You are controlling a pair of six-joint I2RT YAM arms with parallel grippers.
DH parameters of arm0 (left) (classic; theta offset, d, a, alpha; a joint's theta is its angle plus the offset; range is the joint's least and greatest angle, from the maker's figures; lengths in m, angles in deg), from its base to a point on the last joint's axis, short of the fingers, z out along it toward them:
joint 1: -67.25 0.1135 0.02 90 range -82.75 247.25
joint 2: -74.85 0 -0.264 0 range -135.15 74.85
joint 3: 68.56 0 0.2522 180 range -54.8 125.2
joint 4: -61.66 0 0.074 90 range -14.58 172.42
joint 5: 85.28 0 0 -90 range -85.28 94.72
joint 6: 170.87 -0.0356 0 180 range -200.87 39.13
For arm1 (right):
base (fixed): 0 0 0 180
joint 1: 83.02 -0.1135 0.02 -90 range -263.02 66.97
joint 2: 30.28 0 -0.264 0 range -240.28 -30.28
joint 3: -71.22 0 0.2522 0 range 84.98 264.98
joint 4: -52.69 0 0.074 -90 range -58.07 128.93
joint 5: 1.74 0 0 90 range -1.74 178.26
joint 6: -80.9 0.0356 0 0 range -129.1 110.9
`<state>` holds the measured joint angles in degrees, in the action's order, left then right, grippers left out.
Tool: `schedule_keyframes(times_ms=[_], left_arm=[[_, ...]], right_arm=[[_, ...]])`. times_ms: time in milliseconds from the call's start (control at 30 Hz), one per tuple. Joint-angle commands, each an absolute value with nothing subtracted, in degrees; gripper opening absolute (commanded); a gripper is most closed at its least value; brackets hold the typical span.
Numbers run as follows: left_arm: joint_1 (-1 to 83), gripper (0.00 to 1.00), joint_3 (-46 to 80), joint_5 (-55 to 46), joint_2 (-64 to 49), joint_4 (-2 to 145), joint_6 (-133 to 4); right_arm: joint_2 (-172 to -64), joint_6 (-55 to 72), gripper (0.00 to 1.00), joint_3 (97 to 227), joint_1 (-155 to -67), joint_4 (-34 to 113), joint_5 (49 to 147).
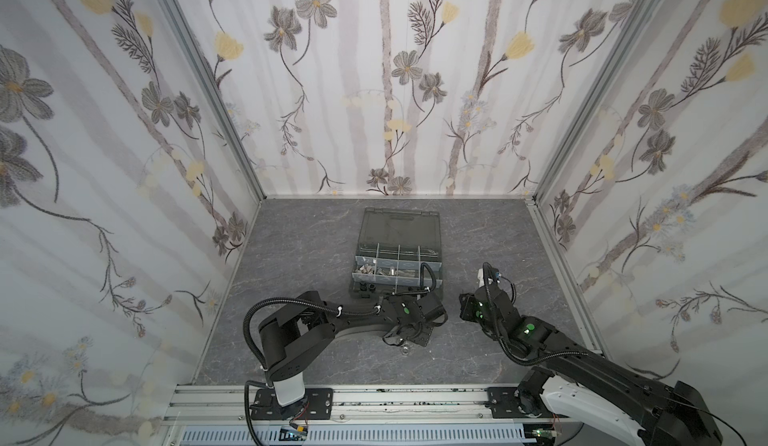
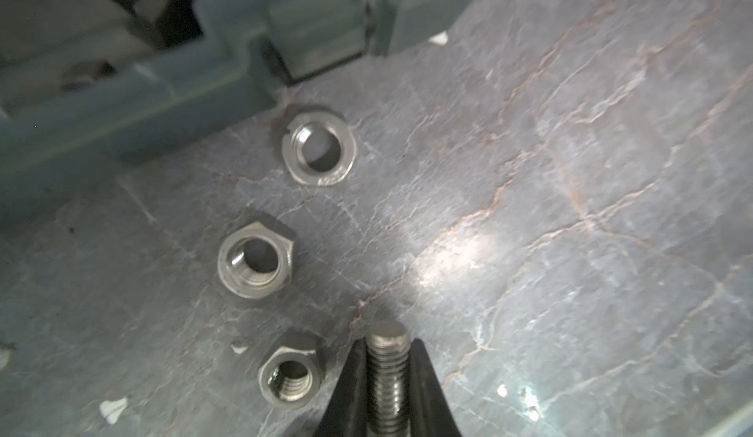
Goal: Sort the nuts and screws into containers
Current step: 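Draw the right gripper back while the left gripper grasps another silver bolt, then lift the bolt with the left gripper and carry it over the bolt compartment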
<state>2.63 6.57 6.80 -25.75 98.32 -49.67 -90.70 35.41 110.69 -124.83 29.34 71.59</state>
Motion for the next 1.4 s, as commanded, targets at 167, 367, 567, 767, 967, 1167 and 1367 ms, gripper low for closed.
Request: schedule_keyframes(times_ms=[167, 367, 567, 767, 967, 1167, 1367], left_arm=[[10.6, 0.15, 11.7, 6.3, -20.7, 98.5, -53.8], [21.5, 0.15, 14.5, 7.2, -21.2, 98.4, -57.4], [27.9, 0.16, 17.9, 9.3, -24.6, 97.8, -60.3], [29.9, 0.17, 18.9, 9.2, -27.5, 97.5, -61.7], [31.0, 0.18, 18.9, 9.2, -28.9, 97.2, -62.2], [31.1, 0.35, 18.9, 10.2, -28.9, 97.0, -62.1], [31.3, 0.4, 18.6, 10.3, -28.2, 96.9, -61.9]], right_arm=[[-88.6, 35.7, 0.25, 110.7, -124.4, 29.6, 70.3], [-87.8, 35.8, 0.25, 111.1, -124.2, 29.0, 70.6], [-87.1, 35.9, 0.25, 111.2, -124.2, 28.0, 70.5], [-86.0, 37.0, 0.25, 110.7, -124.2, 27.1, 71.3], [-83.4, 37.5, 0.25, 109.6, -124.2, 25.6, 70.5], [-81.6, 37.8, 0.25, 108.7, -124.2, 25.5, 70.0], [-81.6, 37.8, 0.25, 108.6, -124.2, 25.4, 70.0]])
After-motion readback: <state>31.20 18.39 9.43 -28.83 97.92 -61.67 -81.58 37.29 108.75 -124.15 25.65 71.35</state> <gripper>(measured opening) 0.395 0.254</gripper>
